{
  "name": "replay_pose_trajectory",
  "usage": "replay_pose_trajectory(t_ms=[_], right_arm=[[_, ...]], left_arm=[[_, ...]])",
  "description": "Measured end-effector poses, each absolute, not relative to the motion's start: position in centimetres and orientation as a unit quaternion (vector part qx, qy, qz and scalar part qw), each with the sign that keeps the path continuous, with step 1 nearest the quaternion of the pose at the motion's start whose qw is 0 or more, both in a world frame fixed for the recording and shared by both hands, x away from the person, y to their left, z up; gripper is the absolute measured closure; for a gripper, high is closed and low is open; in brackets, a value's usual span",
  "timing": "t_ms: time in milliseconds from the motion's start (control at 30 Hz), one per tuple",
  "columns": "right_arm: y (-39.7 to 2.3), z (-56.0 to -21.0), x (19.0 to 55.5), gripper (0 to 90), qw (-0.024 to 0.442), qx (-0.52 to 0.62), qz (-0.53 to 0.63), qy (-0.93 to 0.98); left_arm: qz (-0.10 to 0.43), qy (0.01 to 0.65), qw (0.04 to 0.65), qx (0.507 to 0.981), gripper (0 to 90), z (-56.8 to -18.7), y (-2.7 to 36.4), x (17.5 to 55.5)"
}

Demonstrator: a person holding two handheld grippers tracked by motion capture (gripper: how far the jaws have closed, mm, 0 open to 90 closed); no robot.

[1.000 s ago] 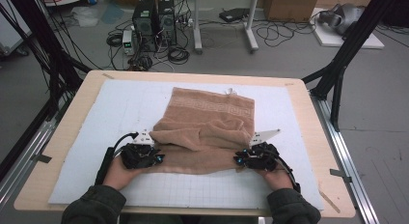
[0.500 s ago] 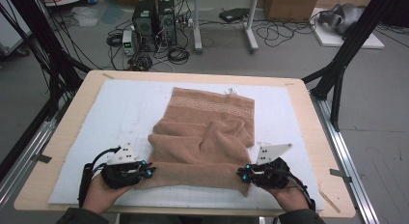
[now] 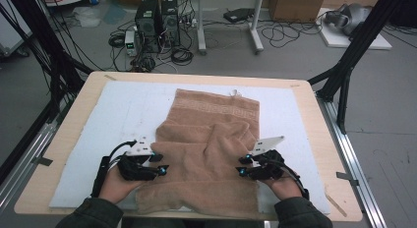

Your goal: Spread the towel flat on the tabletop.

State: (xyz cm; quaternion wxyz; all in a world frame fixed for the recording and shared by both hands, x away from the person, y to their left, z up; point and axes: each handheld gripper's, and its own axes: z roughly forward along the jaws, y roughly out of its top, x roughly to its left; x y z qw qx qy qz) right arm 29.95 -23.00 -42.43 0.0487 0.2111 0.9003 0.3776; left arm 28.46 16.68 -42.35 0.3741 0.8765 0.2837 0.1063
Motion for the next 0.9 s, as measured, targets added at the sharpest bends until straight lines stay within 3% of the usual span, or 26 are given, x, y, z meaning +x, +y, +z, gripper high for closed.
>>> replay_pose_trajectory(t_ms=[133,200,267,367,700,733,833,900], right_arm=[[-22.5,-44.0,30.2,74.3,0.043,0.209,0.372,0.903],[-22.7,-44.2,30.1,85.1,0.033,0.210,0.382,0.899],[-22.6,-44.1,29.8,86.3,0.033,0.208,0.382,0.900],[-22.5,-44.0,29.2,86.6,0.022,0.205,0.383,0.901],[-22.6,-42.3,23.9,86.2,0.011,0.167,0.391,0.905],[-22.8,-41.9,23.6,85.0,0.010,0.161,0.396,0.904],[-23.3,-40.8,23.8,76.7,0.034,0.171,0.404,0.898],[-23.4,-40.6,24.8,73.3,0.058,0.183,0.394,0.899]], left_arm=[[0.109,0.273,0.349,0.890,58.4,-43.5,16.0,28.9],[0.102,0.268,0.353,0.890,72.9,-43.4,16.0,28.8],[0.109,0.261,0.349,0.893,82.9,-43.3,15.8,28.4],[0.113,0.257,0.355,0.892,85.1,-43.0,15.9,27.4],[0.082,0.253,0.413,0.871,84.9,-41.8,18.5,22.6],[0.081,0.250,0.418,0.870,83.1,-41.6,18.6,22.4],[0.092,0.253,0.422,0.866,64.9,-41.0,18.3,23.1],[0.105,0.256,0.424,0.862,62.4,-40.8,17.8,24.2]])
